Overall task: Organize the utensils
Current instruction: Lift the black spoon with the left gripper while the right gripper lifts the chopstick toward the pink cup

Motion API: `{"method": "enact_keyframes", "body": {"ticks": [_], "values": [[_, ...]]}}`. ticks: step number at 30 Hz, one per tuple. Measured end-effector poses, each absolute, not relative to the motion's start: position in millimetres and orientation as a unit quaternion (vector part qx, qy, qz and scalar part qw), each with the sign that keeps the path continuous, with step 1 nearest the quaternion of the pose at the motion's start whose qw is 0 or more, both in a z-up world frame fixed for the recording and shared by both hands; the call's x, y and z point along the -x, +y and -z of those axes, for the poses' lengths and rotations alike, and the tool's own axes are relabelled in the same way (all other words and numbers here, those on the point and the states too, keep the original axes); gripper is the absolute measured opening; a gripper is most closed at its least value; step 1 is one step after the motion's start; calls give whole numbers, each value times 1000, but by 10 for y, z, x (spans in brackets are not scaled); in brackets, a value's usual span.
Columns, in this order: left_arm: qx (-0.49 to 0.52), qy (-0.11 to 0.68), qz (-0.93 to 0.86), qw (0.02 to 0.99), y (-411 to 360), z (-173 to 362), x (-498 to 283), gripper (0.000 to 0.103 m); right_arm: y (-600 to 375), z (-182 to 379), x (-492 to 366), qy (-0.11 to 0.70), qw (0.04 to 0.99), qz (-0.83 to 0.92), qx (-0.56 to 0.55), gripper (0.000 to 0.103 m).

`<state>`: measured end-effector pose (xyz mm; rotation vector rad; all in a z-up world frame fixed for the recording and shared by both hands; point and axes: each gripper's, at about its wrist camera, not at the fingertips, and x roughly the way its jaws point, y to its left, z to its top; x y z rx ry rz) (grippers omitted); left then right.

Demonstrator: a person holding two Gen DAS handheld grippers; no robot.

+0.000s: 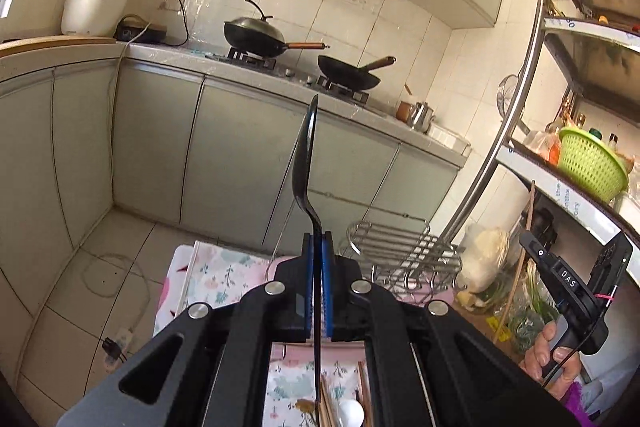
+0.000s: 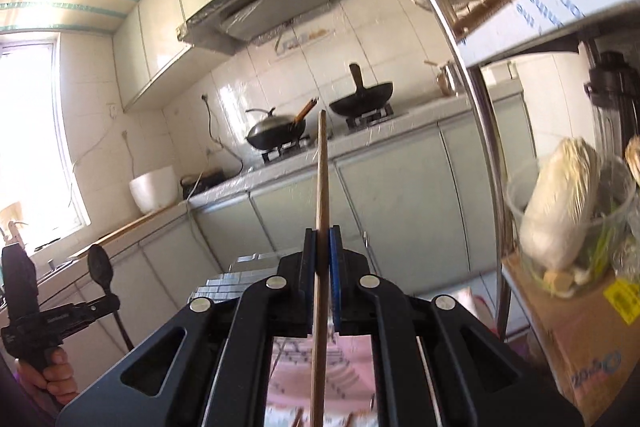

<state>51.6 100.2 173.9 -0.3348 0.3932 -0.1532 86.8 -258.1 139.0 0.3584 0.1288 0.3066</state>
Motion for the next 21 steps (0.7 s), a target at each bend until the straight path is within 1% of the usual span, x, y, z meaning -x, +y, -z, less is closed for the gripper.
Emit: {"method": "enact_keyframes", "body": {"ticks": [4,11,17,21], "values": [[167,162,71,970,1049,-1883,-715,3,-2593,-1514,-1056,31,975,-135,-172,7],[148,131,54,979,988,-1854,-1117,3,-2514,-1606,-1423,-12,985,-105,-138,7],[123,124,40,984,914,-1650,-1386,3,-2440,-1427,-1630,-12,990,-87,-112,7],[119,136,43,983,908,-1460,-1496,3,-2436,-1262,-1684,11,990,-80,-113,7]]}}
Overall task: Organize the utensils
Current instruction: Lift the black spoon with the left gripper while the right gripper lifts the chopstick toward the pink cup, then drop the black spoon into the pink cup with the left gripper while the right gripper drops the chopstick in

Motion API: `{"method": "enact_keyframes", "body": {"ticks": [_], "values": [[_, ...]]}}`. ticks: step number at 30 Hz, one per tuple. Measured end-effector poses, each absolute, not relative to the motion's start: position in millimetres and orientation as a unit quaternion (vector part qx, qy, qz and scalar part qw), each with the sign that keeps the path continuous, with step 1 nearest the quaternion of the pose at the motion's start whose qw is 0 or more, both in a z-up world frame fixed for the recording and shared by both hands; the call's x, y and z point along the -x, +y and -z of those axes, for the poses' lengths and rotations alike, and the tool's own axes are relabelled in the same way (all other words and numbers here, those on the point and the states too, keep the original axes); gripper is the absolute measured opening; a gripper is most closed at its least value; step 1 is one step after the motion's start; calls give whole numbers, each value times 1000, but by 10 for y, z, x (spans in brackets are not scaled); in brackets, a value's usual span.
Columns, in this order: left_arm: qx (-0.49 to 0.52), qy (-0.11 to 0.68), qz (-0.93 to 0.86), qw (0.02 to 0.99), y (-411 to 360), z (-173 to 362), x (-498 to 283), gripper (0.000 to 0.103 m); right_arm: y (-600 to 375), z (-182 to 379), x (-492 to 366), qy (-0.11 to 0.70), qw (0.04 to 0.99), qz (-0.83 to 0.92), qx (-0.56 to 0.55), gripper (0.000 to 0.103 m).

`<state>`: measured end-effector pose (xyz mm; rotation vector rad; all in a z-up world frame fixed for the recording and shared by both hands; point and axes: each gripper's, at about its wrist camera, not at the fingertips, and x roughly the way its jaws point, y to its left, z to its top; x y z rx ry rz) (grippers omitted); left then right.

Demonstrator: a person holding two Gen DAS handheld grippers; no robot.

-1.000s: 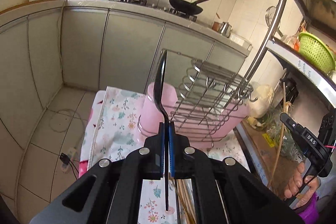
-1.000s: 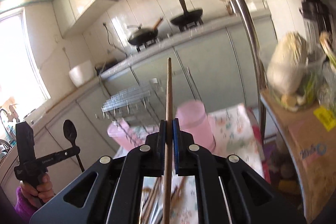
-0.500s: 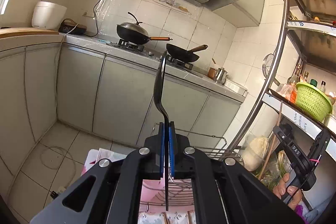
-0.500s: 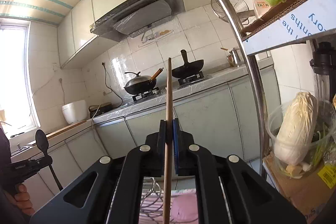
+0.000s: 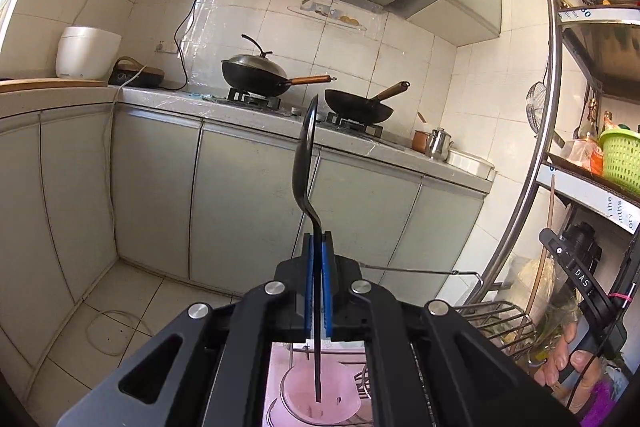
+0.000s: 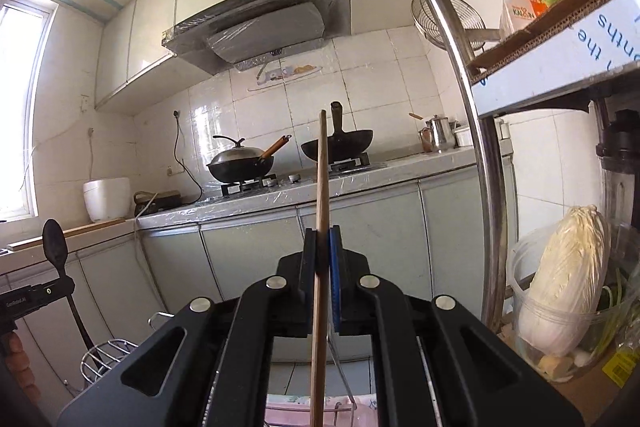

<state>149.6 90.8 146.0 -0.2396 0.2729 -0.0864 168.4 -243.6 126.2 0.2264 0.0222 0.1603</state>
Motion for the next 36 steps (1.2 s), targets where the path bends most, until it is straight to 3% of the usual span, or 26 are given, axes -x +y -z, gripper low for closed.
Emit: {"method": "enact_keyframes", "body": {"ticks": [19,22,24,26,28,31,36], "values": [[81,261,60,960,692,-888,-1638,3,-2431,-781,-1692,187,970,-99,-116,7],[83,272,60,957,680,-863,-1653,7,-2444,-759,-1707,203,967,-100,-114,7],[86,279,57,955,678,-852,-1665,17,-2445,-743,-1717,214,965,-102,-114,8],[93,281,57,954,691,-859,-1660,27,-2442,-721,-1742,231,960,-106,-115,18],[101,280,57,953,720,-877,-1648,31,-2434,-695,-1761,244,957,-107,-116,42],[114,284,58,950,764,-893,-1664,35,-2433,-684,-1754,252,954,-109,-120,52],[120,291,52,948,796,-881,-1673,35,-2445,-684,-1690,258,952,-110,-123,58]]}}
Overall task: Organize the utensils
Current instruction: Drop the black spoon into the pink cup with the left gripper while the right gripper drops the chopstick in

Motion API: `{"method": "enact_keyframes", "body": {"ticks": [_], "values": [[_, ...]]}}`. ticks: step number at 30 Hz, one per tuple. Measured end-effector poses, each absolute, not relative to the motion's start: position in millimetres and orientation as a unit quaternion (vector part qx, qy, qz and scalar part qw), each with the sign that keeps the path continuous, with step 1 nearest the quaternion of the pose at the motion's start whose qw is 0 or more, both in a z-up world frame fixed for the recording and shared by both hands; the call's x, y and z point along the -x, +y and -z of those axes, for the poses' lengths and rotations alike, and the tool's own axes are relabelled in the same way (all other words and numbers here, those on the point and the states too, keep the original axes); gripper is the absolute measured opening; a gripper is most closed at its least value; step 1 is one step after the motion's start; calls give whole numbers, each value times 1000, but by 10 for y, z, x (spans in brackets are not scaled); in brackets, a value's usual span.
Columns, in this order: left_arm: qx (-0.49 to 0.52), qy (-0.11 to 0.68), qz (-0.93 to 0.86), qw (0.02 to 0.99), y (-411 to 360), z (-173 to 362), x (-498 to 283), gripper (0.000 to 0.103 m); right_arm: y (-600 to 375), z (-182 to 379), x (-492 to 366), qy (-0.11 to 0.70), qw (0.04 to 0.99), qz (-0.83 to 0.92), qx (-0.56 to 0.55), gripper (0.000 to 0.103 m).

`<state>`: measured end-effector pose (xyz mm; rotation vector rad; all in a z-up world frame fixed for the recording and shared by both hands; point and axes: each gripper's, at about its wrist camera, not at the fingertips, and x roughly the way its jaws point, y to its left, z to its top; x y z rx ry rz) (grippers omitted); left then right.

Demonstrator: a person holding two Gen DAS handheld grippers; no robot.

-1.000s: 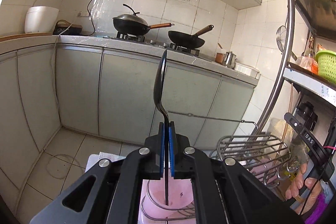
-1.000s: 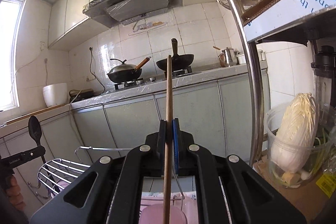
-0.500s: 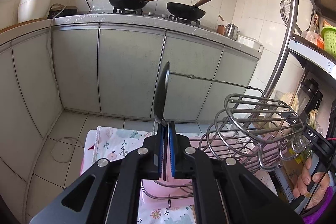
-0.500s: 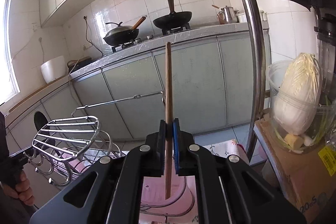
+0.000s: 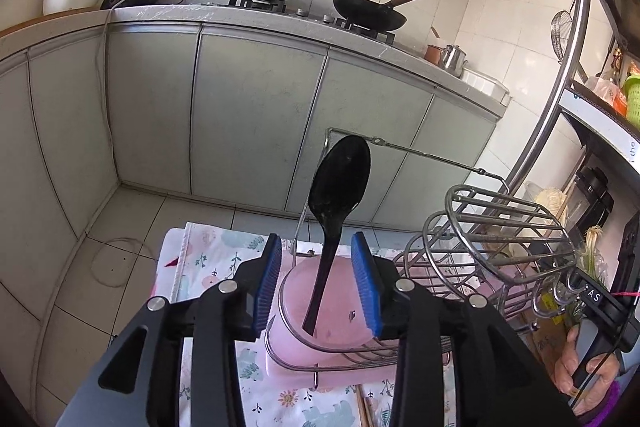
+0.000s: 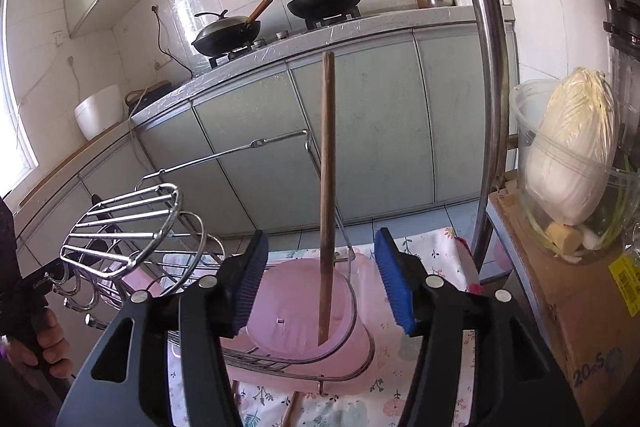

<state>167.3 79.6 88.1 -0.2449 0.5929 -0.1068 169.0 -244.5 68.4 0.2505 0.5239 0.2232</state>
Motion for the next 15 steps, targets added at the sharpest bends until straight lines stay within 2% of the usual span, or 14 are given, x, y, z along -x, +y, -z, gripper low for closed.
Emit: {"method": "enact_keyframes", "body": {"ticks": [15], "values": [[143,280,56,948,851,-988,-1219,35,-2636,-643,-1093,261,949,-113,-136,60]]}}
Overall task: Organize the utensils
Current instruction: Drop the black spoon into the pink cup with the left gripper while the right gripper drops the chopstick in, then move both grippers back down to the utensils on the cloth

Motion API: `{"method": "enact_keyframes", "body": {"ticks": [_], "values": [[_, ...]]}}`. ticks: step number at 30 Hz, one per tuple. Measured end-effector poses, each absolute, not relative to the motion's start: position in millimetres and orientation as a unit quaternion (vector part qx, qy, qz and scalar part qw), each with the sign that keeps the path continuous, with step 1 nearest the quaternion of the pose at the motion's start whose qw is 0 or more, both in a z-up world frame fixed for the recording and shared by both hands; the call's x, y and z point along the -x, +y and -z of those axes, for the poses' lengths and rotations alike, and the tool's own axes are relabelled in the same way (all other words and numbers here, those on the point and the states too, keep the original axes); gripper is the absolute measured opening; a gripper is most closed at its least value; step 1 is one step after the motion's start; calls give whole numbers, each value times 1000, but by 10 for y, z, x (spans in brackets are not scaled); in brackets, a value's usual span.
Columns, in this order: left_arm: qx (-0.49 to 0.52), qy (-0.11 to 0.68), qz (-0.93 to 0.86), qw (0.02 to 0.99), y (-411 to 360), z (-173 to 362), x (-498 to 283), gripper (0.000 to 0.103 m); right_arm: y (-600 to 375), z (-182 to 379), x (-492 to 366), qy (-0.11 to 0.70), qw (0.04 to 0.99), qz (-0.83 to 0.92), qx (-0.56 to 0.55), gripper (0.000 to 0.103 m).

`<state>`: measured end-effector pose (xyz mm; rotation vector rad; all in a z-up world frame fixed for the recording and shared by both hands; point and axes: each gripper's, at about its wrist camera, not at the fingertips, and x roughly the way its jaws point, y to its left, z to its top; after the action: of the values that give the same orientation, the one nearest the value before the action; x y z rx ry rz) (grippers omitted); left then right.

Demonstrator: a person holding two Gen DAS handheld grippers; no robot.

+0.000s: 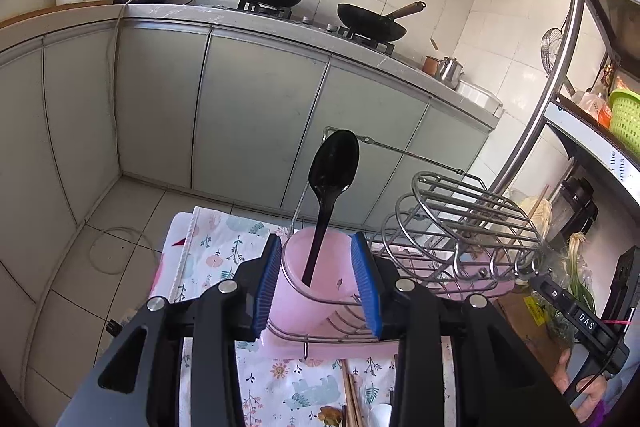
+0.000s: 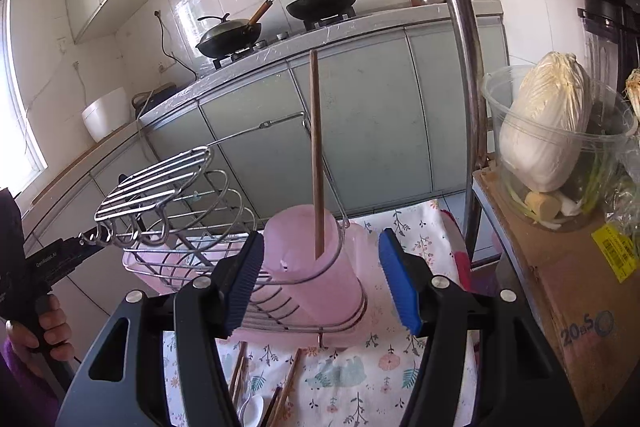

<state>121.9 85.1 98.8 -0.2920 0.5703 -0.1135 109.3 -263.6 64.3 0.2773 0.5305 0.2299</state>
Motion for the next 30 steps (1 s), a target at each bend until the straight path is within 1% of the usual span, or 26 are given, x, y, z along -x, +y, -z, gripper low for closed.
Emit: {"method": "enact_keyframes", "body": {"ticks": [6,9,17,26,27,30], "values": [[147,297,73,941,833,-912,-934,35,-2641,-447,-824,290,941,-114,-134,60],[150,318,83,932,796,-804,-832,35,-2624,-293,-717,312,932,-120,-138,60],[153,408,110,893,595,-262,-731,35,-2556,109,-575,369,907,-140,-149,60],[174,502,132,837,322,343,-876,35,-2453,349,-579,415,882,-158,-159,60],[175,511,133,831,296,399,-903,35,-2431,370,-590,420,879,-160,-160,59],[175,532,129,818,218,515,-986,34,-2411,427,-621,435,869,-169,-166,52]]}}
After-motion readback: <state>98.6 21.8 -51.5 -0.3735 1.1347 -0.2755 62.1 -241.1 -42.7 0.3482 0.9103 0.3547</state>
